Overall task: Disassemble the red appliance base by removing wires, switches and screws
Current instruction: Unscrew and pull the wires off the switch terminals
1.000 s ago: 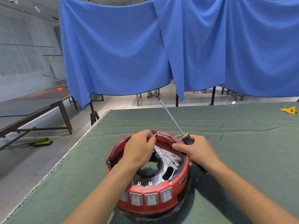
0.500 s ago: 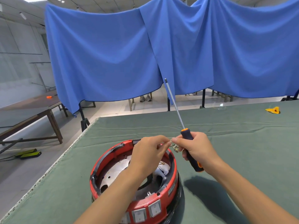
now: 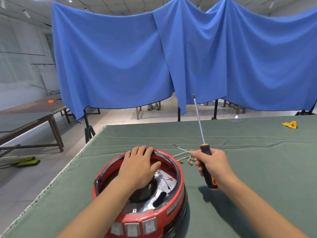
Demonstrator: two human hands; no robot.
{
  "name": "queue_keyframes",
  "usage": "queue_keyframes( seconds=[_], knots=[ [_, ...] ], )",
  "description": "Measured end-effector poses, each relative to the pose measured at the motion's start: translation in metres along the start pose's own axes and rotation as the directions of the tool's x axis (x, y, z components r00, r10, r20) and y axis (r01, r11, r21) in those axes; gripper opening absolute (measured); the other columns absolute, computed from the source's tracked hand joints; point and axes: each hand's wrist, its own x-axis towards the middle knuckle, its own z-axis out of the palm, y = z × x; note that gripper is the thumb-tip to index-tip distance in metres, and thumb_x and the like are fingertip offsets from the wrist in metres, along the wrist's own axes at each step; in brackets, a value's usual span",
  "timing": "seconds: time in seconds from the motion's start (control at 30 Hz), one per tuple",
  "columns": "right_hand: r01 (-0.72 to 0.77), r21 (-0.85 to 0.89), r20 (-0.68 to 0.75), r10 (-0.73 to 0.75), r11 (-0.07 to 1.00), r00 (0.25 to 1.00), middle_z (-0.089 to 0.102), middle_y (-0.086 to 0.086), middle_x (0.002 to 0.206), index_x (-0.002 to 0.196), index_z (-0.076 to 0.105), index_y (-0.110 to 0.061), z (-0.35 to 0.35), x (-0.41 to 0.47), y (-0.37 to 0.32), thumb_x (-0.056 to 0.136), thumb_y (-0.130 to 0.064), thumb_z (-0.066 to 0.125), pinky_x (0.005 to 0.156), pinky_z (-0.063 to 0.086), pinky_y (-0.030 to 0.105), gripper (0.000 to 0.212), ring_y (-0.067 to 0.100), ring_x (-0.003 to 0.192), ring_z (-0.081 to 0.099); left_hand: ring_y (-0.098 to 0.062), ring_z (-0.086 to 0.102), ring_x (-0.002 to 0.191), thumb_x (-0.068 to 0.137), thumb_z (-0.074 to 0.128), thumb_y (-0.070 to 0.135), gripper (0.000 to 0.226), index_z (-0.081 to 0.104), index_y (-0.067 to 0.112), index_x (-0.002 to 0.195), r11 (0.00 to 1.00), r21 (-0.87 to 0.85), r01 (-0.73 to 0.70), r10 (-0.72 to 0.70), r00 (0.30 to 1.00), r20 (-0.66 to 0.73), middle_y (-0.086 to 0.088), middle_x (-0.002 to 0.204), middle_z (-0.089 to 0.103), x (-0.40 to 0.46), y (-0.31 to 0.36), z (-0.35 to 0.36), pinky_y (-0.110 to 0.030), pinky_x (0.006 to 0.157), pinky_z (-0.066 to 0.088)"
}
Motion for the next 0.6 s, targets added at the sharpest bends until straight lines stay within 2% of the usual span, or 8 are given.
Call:
queue_keyframes(
  seconds=[0.13,0.3,0.5,0.6],
  knots=[
    [-0.075,0.003,0.01,0.075,0.997,0.997,0.053,0.0,0.042,0.073,0.06,-0.004,0.027,0.009,0.009,0.085,-0.007,0.07,0.036,0.035,0.018,0.016,0.011,0.032,0.043,-0.014,0.024,0.135,0.093,0.033,0.058,0.057,0.026,0.032,0.144,0.996,-0.023,-0.087,0.086,0.995,-0.049,0.01,0.146,0.032,-0.015,-0.016,-0.004,-0.032,0.112,0.016],
    [-0.208,0.047,0.039,0.207,0.977,0.978,0.05,0.001,0.039,0.067,0.057,-0.001,0.08,0.029,0.017,0.086,0.005,0.063,0.034,0.033,0.015,0.021,0.008,0.028,0.04,-0.009,0.023,0.134,0.093,0.038,0.05,0.051,0.03,0.037,0.142,0.988,-0.112,-0.105,0.097,0.993,-0.071,0.015,0.146,0.033,-0.028,-0.03,-0.007,-0.029,0.11,0.014],
    [-0.252,-0.007,0.009,0.253,0.968,0.968,0.044,0.005,0.039,0.063,0.048,0.0,0.121,0.059,0.02,0.084,0.014,0.058,0.035,0.03,0.017,0.027,0.01,0.026,0.036,-0.007,0.028,0.128,0.093,0.04,0.04,0.043,0.04,0.039,0.136,0.972,-0.215,-0.096,0.072,0.991,-0.115,0.017,0.138,0.04,-0.024,-0.034,-0.007,-0.028,0.108,0.016],
    [-0.277,-0.032,0.042,0.278,0.96,0.96,0.043,0.01,0.052,0.068,0.048,0.0,0.128,0.069,0.019,0.086,0.013,0.056,0.034,0.031,0.016,0.023,0.01,0.027,0.036,-0.011,0.033,0.121,0.093,0.041,0.035,0.038,0.045,0.033,0.131,0.973,-0.229,-0.016,-0.019,0.989,-0.148,0.011,0.131,0.043,-0.021,-0.036,-0.006,-0.026,0.102,0.021]
  ],
)
